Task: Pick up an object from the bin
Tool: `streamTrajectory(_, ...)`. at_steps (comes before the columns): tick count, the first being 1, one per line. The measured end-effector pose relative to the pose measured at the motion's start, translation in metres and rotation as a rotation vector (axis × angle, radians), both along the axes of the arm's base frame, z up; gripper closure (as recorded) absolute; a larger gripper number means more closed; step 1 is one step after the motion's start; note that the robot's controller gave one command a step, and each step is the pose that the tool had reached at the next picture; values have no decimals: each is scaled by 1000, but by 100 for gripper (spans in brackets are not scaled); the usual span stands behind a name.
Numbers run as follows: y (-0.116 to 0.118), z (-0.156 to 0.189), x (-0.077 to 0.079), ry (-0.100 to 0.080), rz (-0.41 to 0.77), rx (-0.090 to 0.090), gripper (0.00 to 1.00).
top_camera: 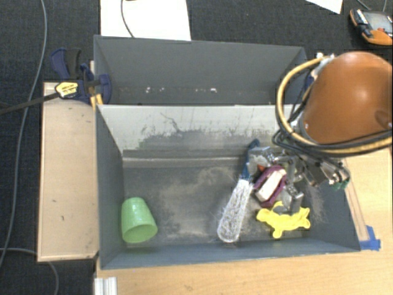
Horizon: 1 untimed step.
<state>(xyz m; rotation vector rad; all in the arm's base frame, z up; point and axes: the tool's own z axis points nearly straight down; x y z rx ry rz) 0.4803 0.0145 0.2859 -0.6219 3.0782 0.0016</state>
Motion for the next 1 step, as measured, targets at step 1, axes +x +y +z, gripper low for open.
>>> streamTrajectory(1,-27,-53,-3,-9,445,-4,0)
